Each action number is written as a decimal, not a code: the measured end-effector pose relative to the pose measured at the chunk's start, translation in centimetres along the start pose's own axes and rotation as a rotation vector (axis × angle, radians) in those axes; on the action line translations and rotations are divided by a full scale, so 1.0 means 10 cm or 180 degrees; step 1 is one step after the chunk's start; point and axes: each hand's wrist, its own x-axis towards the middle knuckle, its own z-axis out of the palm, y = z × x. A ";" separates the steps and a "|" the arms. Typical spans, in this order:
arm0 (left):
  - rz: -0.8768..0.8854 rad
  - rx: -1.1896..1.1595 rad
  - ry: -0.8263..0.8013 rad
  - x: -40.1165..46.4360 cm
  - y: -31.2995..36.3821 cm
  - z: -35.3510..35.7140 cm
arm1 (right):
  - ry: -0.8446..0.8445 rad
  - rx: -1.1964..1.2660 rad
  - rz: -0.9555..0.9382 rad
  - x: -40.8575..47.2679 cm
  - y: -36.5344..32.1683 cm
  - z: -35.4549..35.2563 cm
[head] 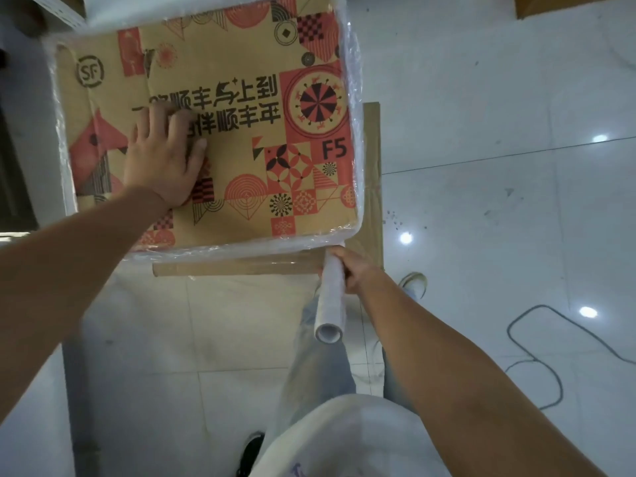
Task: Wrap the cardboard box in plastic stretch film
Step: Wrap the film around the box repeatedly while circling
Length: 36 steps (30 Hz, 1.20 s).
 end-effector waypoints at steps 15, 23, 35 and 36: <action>-0.2324 -0.0414 -0.0671 0.42 1.06 -0.05 | -0.0131 -0.0294 0.0041 -0.24 -0.17 -0.32; -0.2693 -0.0647 -0.0294 0.36 1.21 0.13 | 0.0140 -0.0436 -0.0113 -0.18 -0.26 -0.45; -0.2735 -0.0550 -0.0359 0.38 1.24 0.12 | 0.0194 -0.0682 -0.0065 -0.19 -0.48 -0.60; -0.2733 -0.0538 -0.0342 0.38 1.24 0.12 | 0.0213 -0.0620 0.0007 -0.19 -0.51 -0.61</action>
